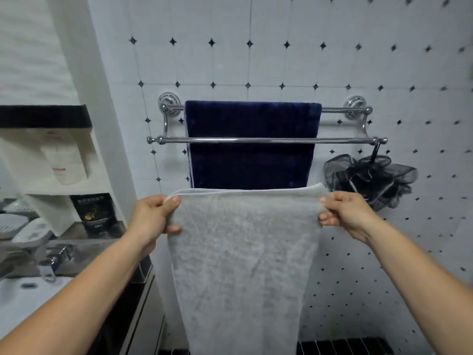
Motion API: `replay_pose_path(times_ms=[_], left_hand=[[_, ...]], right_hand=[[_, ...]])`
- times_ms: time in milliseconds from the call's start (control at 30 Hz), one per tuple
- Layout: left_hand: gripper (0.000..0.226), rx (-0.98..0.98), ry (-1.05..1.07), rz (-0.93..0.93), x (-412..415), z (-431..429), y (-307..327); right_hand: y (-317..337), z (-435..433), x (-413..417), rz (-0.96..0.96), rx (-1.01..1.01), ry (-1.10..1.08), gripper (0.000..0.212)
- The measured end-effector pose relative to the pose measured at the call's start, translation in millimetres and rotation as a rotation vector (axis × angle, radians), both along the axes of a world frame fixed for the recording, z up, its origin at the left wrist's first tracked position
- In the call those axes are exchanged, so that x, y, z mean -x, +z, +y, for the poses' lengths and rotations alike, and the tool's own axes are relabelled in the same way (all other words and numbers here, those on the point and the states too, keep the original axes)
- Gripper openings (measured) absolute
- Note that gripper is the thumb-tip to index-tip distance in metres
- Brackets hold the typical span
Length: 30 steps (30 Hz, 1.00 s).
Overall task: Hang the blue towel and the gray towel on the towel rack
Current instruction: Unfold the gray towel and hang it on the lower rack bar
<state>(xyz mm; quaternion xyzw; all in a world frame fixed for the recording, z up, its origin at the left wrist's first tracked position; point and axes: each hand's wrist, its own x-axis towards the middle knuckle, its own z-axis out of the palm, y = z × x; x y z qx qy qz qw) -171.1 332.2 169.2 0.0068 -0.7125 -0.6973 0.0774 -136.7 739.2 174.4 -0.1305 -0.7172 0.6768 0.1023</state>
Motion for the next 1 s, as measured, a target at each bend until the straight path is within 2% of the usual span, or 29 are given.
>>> replay_pose_path(times_ms=[133,233,333,533,700,767,900,1000], left_hand=[[0.023,-0.051,0.042,-0.008,17,12,12],[0.036,-0.058,0.057,-0.017,29,23,14],[0.030,-0.072,0.058,-0.044,44,27,21],[0.018,-0.137,0.039,0.018,80,30,53],[0.014,-0.156,-0.008,0.059,115,36,53],[0.015,-0.158,0.037,0.112,129,38,50],[0.025,-0.118,0.083,0.235,143,43,43],[0.034,-0.038,0.050,0.280,146,40,34]], right_hand=[[4,2,9,-0.022,0.034,-0.065,0.012],[2,7,17,-0.061,0.014,-0.100,0.014],[8,13,31,-0.068,0.050,-0.103,0.007],[48,17,74,-0.024,0.253,-0.083,0.004],[65,15,112,0.011,0.476,-0.089,0.011],[66,14,124,0.064,0.526,-0.068,0.016],[54,18,134,0.205,0.465,0.022,0.013],[45,22,133,0.232,0.409,0.087,0.008]])
